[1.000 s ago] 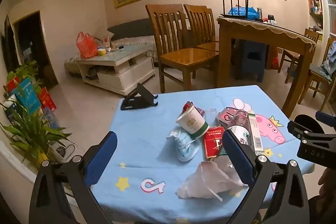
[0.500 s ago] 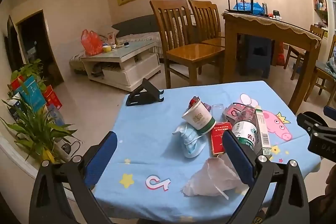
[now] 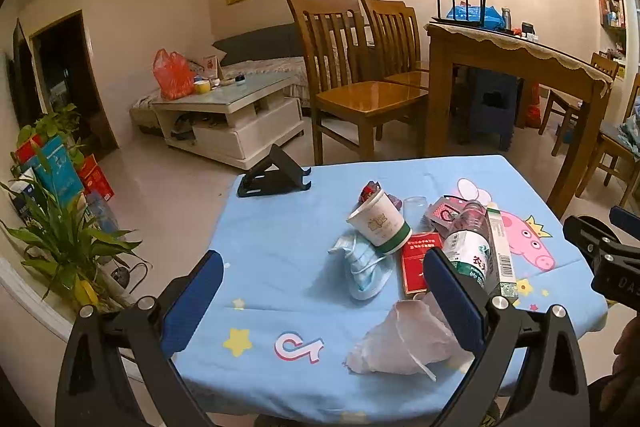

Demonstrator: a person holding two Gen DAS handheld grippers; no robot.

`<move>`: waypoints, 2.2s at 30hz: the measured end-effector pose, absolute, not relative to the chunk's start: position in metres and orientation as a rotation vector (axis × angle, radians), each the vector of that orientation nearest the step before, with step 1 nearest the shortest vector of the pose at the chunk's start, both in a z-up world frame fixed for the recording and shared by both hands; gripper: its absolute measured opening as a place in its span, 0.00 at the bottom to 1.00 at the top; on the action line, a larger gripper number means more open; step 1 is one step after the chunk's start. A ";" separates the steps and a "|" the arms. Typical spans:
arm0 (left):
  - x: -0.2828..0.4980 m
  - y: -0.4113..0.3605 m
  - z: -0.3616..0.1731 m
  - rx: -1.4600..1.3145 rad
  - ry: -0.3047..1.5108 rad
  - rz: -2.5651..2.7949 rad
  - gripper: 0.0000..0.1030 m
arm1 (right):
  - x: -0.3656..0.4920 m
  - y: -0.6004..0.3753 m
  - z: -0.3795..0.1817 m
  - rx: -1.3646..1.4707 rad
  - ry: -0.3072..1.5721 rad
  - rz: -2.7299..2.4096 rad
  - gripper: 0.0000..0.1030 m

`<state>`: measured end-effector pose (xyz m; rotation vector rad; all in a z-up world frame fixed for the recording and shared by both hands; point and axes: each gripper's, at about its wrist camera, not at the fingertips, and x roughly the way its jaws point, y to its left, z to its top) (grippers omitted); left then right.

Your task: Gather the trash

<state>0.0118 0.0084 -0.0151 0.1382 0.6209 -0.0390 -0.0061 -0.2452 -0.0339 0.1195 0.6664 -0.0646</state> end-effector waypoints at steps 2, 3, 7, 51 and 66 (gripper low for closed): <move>0.012 0.008 -0.015 0.142 0.621 -0.038 0.94 | -0.005 -0.244 -0.033 0.106 0.674 -0.074 0.95; 0.011 0.008 -0.015 0.141 0.622 -0.041 0.94 | -0.005 -0.243 -0.033 0.096 0.677 -0.076 0.95; 0.013 0.008 -0.016 0.138 0.626 -0.044 0.94 | -0.005 -0.241 -0.034 0.073 0.692 -0.075 0.95; 0.019 0.019 -0.026 0.111 0.667 -0.047 0.94 | -0.003 -0.241 -0.042 0.074 0.718 -0.081 0.95; 0.019 0.016 -0.029 0.105 0.669 -0.045 0.94 | -0.002 -0.235 -0.046 0.077 0.733 -0.053 0.95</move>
